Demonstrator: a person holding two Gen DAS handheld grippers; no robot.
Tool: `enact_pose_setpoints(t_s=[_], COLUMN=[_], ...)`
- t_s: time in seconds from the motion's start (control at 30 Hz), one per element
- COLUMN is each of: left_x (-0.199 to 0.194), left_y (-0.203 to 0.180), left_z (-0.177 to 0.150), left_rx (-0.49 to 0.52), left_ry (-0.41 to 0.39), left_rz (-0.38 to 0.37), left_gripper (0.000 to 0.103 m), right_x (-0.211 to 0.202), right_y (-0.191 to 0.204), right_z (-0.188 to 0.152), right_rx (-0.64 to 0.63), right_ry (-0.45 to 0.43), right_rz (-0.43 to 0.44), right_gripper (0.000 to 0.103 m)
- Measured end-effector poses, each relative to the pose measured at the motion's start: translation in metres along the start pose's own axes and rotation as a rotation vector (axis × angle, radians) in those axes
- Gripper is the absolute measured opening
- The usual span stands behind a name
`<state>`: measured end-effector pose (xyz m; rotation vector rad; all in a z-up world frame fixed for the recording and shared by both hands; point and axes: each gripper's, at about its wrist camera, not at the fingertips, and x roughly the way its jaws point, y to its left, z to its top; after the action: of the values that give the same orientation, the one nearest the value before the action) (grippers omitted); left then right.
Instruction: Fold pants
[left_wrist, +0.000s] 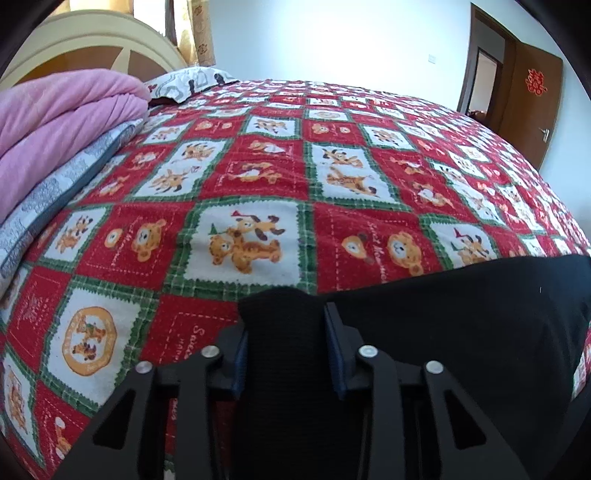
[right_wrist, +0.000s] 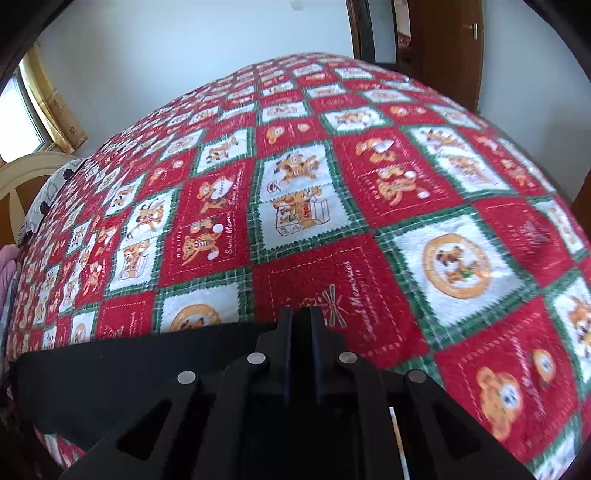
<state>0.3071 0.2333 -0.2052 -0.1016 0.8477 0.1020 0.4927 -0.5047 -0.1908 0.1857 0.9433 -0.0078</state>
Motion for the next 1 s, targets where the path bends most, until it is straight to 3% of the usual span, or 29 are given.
enact_pose_setpoints(t_s=[0.17,0.57,0.83,1.0], left_x=[-0.009,-0.075,-0.108,-0.116], left_y=[0.001,0.009,0.027,0.031], left_z=[0.003,0.011,-0.013,-0.036], left_rx=[-0.008,-0.068,-0.155,-0.172], left_ry=[-0.013,-0.171,-0.246,-0.246], left_rz=[-0.033,-0.147,-0.247,-0.285], left_gripper=[0.020,0.019,0.019,0.019], right_x=[-0.029,-0.130,-0.183,-0.195], right_y=[0.008,0.033,0.007,-0.017], right_z=[-0.004,-0.014,-0.062,-0.099], right_rx=[-0.019,-0.097,-0.045,-0.005], right_ry=[-0.064,-0.267,-0.374,-0.368], right_rz=[-0.015,0.005,0.052,0.061], right_gripper=[0.008,0.008,0.008,0.008])
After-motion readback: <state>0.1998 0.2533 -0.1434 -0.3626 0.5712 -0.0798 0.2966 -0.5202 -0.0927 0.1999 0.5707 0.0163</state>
